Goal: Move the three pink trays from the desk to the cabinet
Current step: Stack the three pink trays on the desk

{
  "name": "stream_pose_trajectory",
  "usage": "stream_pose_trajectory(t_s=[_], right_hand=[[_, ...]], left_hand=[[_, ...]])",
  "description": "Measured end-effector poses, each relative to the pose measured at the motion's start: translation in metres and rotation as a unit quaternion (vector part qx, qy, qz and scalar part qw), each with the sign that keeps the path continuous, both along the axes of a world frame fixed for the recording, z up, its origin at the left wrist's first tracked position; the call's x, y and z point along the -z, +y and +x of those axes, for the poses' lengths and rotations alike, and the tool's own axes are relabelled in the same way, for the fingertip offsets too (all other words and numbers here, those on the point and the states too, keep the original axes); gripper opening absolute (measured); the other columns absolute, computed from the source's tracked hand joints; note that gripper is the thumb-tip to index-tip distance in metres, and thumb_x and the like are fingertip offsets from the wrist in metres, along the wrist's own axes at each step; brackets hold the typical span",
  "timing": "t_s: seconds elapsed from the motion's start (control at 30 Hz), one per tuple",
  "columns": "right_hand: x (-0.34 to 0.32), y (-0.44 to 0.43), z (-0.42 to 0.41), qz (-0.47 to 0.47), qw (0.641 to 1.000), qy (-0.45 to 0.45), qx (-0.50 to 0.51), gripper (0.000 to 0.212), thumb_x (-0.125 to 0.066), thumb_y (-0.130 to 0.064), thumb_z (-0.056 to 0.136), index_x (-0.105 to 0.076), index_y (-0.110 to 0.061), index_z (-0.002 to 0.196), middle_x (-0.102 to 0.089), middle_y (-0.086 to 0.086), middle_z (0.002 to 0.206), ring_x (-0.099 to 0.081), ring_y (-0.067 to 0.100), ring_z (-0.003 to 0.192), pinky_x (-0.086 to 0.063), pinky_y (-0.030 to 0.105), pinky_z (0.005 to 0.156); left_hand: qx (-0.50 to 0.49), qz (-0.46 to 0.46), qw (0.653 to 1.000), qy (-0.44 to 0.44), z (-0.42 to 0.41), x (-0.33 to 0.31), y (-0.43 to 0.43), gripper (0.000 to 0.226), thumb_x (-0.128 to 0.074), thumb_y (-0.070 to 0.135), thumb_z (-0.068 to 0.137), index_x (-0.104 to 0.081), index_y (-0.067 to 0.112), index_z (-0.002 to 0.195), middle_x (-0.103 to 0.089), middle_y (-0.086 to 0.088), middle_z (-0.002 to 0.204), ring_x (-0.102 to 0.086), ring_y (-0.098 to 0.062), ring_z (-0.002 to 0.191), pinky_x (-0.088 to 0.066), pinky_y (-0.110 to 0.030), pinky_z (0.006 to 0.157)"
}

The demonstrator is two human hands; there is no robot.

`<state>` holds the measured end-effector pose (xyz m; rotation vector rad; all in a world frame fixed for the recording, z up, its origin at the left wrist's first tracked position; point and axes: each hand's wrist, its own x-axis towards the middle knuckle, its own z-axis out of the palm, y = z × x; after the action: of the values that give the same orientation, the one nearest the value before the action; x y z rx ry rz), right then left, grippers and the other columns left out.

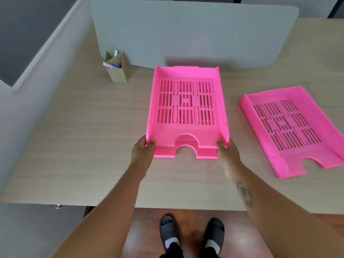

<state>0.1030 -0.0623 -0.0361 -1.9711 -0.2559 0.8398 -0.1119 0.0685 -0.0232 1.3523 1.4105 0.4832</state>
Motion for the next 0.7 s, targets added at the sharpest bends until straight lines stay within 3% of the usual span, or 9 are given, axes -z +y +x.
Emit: stream_pose_trajectory(t_s=[0.07, 0.17, 0.43, 0.53, 0.7], right_hand=[[-0.001, -0.003, -0.001, -0.007, 1.0, -0.006, -0.004, 0.046, -0.047, -0.024, 0.1, -0.043, -0.016, 0.144, -0.066, 0.008, 0.12, -0.064, 0.018, 0.091, -0.049, 0.02, 0.062], [-0.001, -0.012, -0.004, -0.012, 1.0, -0.024, -0.015, 0.046, -0.047, -0.021, 0.099, -0.043, -0.016, 0.145, -0.066, 0.006, 0.116, -0.063, 0.012, 0.083, -0.048, 0.017, 0.058], [0.002, -0.016, -0.015, 0.027, 1.0, 0.004, 0.002, 0.048, -0.048, -0.018, 0.098, -0.04, -0.015, 0.146, -0.064, 0.008, 0.121, -0.063, 0.022, 0.101, -0.047, 0.016, 0.063], [0.002, -0.011, -0.013, 0.033, 0.999, 0.003, 0.007, 0.048, -0.048, -0.019, 0.099, -0.04, -0.015, 0.146, -0.064, 0.008, 0.122, -0.061, 0.019, 0.096, -0.046, 0.016, 0.063], [0.0, -0.005, -0.009, 0.025, 1.0, 0.009, -0.005, 0.05, -0.052, -0.022, 0.096, -0.041, -0.018, 0.145, -0.064, 0.007, 0.124, -0.063, 0.022, 0.104, -0.05, 0.021, 0.067]], left_hand=[[0.002, 0.005, 1.0, 0.015, -0.002, 0.0, -0.001, 0.015, -0.048, 0.021, 0.096, -0.062, 0.022, 0.1, -0.066, -0.002, 0.088, -0.055, -0.017, 0.073, -0.049, -0.033, 0.064], [0.002, -0.001, 1.0, 0.023, -0.008, 0.001, -0.009, 0.018, -0.048, 0.019, 0.094, -0.064, 0.016, 0.102, -0.068, -0.008, 0.088, -0.051, -0.016, 0.065, -0.044, -0.031, 0.054], [-0.005, -0.004, 1.0, 0.014, -0.014, 0.002, -0.016, 0.017, -0.047, 0.019, 0.095, -0.063, 0.016, 0.101, -0.063, -0.007, 0.081, -0.043, -0.014, 0.056, -0.037, -0.025, 0.047], [-0.002, 0.005, 1.0, 0.019, -0.012, 0.003, -0.009, 0.015, -0.048, 0.018, 0.095, -0.062, 0.017, 0.099, -0.067, -0.015, 0.089, -0.046, -0.016, 0.06, -0.041, -0.03, 0.05], [0.013, 0.007, 1.0, 0.022, -0.013, 0.002, 0.002, 0.017, -0.053, 0.022, 0.095, -0.064, 0.015, 0.106, -0.07, -0.013, 0.098, -0.057, -0.018, 0.075, -0.055, -0.043, 0.07]])
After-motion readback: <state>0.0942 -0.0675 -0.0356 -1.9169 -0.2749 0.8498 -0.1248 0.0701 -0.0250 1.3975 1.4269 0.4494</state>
